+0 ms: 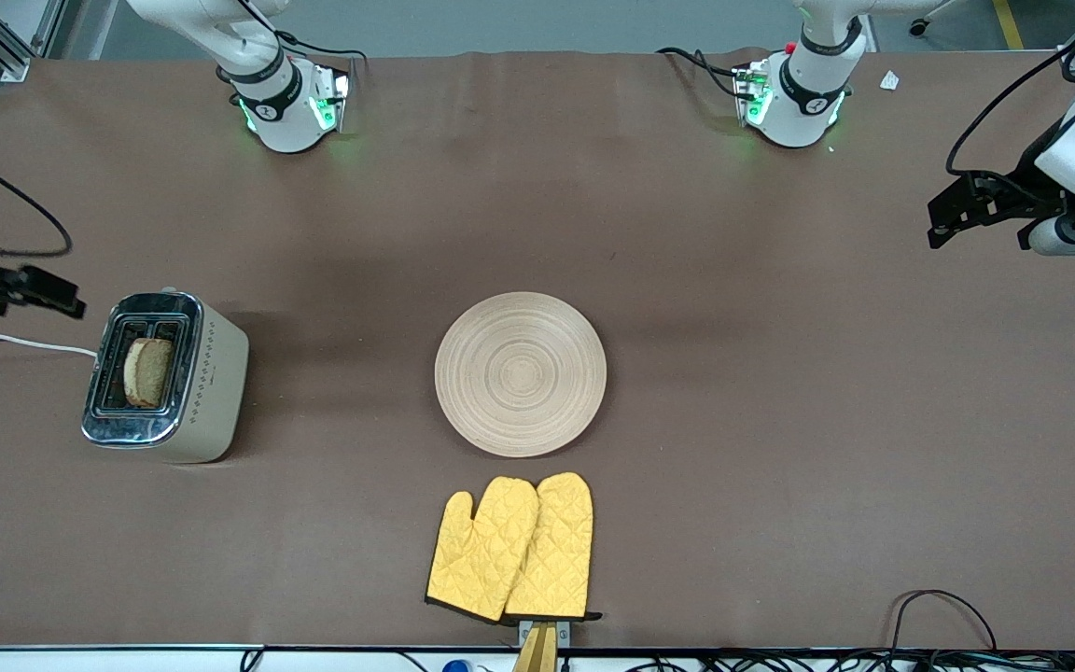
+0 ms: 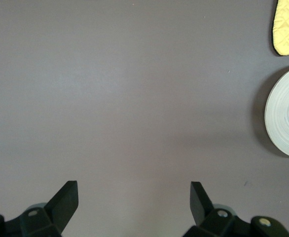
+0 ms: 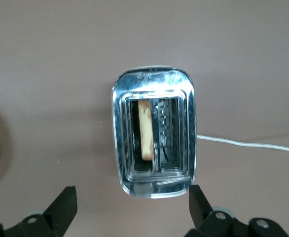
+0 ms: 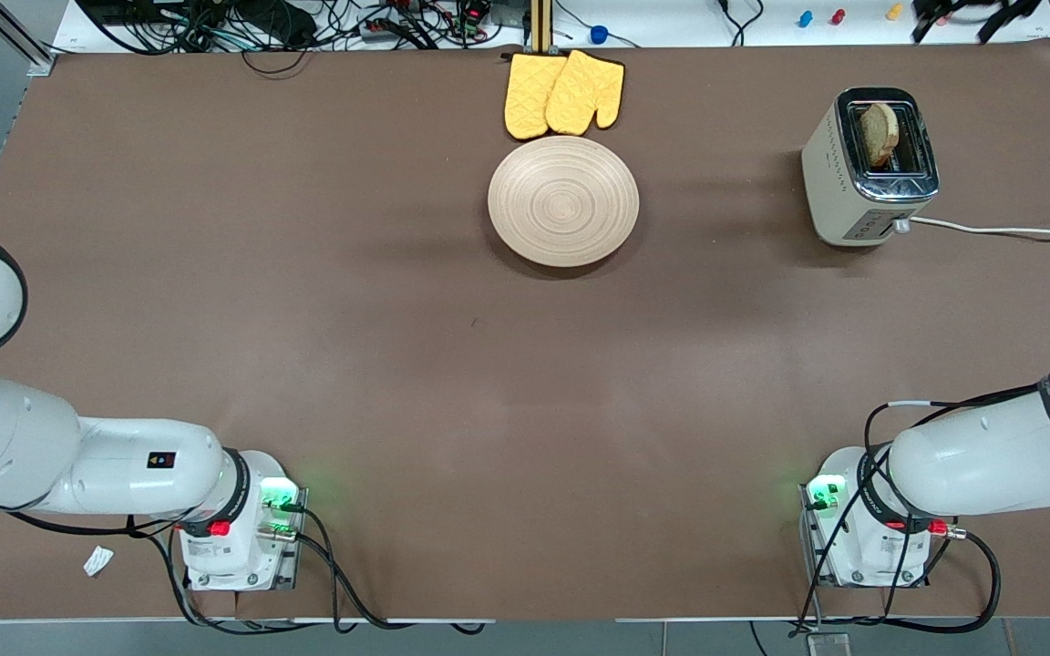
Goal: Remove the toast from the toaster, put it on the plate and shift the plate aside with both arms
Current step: 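Lower the right gripper onto the bread slice in the toaster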
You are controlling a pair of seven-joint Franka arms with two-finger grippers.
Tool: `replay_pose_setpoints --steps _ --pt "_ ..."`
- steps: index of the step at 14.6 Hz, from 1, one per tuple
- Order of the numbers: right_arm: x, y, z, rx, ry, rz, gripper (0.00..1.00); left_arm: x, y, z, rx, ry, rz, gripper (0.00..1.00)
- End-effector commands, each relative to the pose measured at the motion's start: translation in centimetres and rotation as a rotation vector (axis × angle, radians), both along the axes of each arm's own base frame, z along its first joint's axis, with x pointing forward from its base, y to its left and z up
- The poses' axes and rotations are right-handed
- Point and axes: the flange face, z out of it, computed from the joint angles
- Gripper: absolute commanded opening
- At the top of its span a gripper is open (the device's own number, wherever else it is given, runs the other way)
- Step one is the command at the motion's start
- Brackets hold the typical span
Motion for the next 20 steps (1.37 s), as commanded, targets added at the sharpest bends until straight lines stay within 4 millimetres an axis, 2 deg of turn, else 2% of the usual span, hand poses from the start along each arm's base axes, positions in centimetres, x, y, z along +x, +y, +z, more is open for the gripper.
replay_pose_setpoints --steps 1,2,5,6,8,10,11,14,16,18,20 --pt "1.1 -0.6 -6.3 -0.006 0.042 0.014 1.00 0.0 -0.1 0.9 -0.012 -0.011 -0.001 1.00" --pt "1.9 -0.6 -8.4 -0.012 0.050 0.018 1.00 0.0 -0.1 0.9 -0.014 -0.011 0.000 1.00" --pt "3.3 -1.6 -13.0 -0.023 0.062 0.006 0.98 0.0 0.0 1.0 -0.014 -0.016 0.002 1.00" --pt "3.6 -1.5 -14.0 -0.025 0.066 0.013 0.91 0.0 0.1 1.0 -0.014 -0.016 0.002 1.00" --pt "3.6 -1.5 -14.3 -0.023 0.071 0.045 0.63 0.0 0.2 0.9 -0.014 -0.014 -0.003 1.00" --pt "3.5 -1.6 -14.4 -0.022 0.080 0.043 0.39 0.0 0.2 0.9 -0.014 -0.014 -0.004 1.00" --pt "3.5 -1.7 -14.2 -0.022 0.080 0.040 0.30 0.1 0.3 0.8 -0.014 -0.012 -0.003 1.00" --pt "3.2 -1.9 -14.2 -0.019 0.097 0.030 0.16 0.1 0.2 0.8 -0.015 -0.012 -0.003 1.00" --pt "3.2 -1.9 -13.3 -0.019 0.104 0.029 0.14 0.1 0.3 0.7 -0.015 -0.011 -0.001 1.00" --pt "3.0 -1.8 -10.4 -0.013 0.119 0.024 0.13 0.2 0.3 0.7 -0.015 -0.011 -0.001 1.00" --pt "2.6 -1.5 -6.5 -0.009 0.095 0.025 0.13 0.1 0.4 0.8 -0.015 -0.012 -0.001 1.00"
